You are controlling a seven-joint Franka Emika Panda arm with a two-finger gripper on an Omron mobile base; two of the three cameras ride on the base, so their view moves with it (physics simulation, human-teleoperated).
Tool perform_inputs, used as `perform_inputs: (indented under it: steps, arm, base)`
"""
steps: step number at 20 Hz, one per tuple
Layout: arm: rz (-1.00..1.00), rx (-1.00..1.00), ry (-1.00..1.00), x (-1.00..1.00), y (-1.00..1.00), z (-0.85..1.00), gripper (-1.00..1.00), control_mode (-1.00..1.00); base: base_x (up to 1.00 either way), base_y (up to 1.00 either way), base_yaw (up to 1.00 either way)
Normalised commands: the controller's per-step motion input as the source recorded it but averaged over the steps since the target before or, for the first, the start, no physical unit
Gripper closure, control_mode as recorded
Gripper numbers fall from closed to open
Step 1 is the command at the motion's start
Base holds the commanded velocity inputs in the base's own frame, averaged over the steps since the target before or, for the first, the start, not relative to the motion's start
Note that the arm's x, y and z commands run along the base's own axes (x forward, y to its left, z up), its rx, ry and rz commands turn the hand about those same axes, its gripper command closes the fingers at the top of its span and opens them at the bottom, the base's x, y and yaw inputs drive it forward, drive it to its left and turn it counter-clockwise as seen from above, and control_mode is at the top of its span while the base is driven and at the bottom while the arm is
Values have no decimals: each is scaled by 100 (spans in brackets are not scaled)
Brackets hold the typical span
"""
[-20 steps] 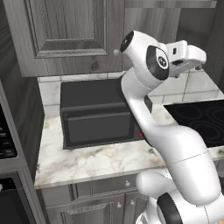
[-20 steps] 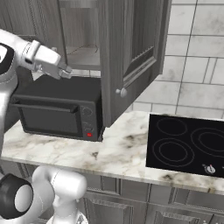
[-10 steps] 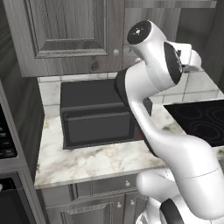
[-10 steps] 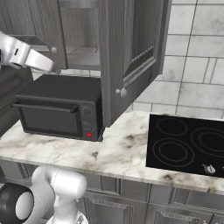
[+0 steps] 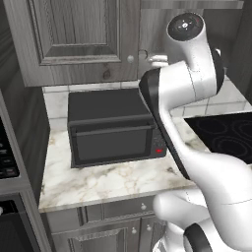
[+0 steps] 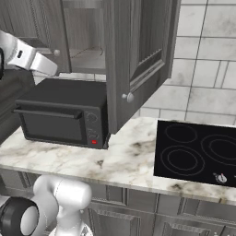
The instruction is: Open the cabinet and move the ladle to the pot. Then close the cabinet.
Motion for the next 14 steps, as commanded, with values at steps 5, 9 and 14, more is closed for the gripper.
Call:
perform_inputs:
  steps: [5,9,14]
  arm:
    - [19,5,0,9,13,18,-100,-100]
    - [17,0,-11,0,38,0,-100,-100]
    - [13,0,-13,4,35,0,-100,-100]
  base:
    - [0,0,0]
    - [0,0,0]
    - [0,0,0]
